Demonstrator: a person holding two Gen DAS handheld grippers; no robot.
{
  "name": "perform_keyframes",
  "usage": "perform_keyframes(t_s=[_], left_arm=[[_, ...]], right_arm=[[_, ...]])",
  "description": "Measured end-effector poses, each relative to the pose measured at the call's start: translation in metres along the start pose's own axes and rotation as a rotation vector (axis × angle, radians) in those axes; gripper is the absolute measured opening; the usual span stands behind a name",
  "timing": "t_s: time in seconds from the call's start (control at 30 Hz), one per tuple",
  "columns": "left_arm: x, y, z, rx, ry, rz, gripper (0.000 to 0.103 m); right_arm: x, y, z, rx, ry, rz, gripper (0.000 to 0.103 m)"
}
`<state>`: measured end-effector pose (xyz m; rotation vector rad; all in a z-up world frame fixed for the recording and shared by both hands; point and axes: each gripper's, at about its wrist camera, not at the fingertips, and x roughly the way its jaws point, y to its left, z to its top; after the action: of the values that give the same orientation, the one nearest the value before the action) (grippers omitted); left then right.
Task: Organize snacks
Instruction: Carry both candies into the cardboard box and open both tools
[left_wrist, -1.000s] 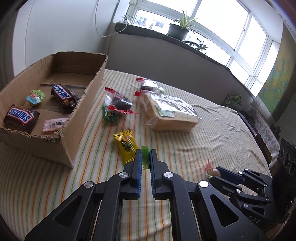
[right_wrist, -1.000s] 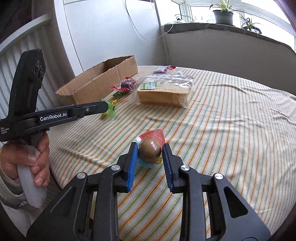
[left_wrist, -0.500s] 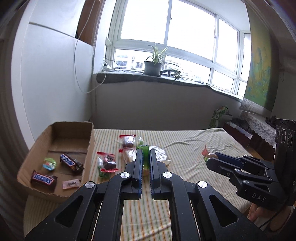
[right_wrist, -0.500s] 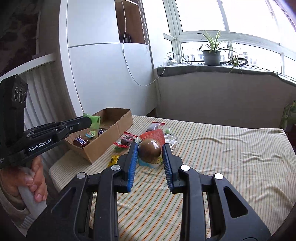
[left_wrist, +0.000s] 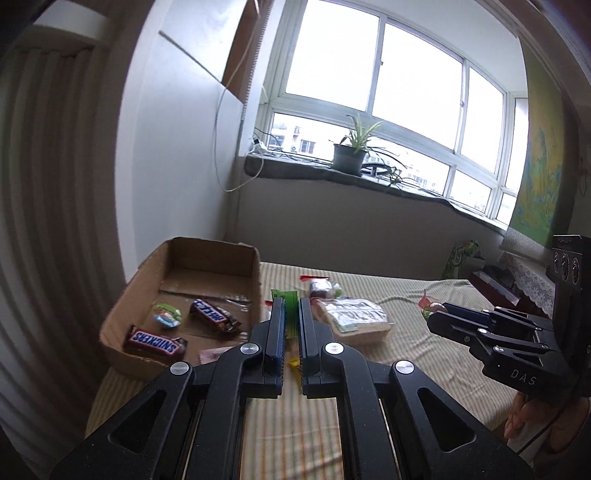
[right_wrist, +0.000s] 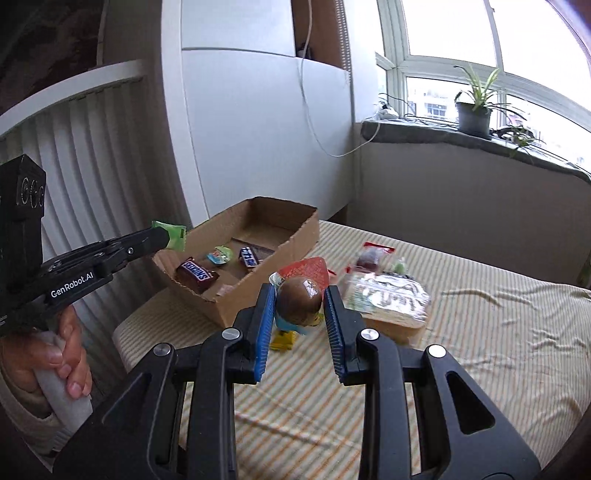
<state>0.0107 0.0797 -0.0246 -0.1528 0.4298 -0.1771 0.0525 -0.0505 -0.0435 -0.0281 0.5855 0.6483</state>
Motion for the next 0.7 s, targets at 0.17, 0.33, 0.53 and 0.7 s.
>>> perform_keyframes(t_s=[0.17, 0.33, 0.53, 0.7], left_arm=[[-0.004, 0.049, 0.003, -0.059, -0.016, 0.055, 0.005], [-0.001, 0.082, 0.008, -0.1, -0.025, 0.084, 0.005], [0.015, 0.096, 0.014, -0.117, -0.019, 0.079, 0.005], [0.033, 0.104, 0.01, -0.127, 0.015, 0.071, 0.005]], right_arm=[[0.043, 0.038, 0.013, -0.058, 0.031, 0.08, 0.028], [0.071, 0.061, 0.025, -0.091, 0.041, 0.127, 0.028], [0.094, 0.07, 0.043, -0.115, 0.035, 0.152, 0.028], [0.119, 0.069, 0.043, -0.104, 0.056, 0.176, 0.029]])
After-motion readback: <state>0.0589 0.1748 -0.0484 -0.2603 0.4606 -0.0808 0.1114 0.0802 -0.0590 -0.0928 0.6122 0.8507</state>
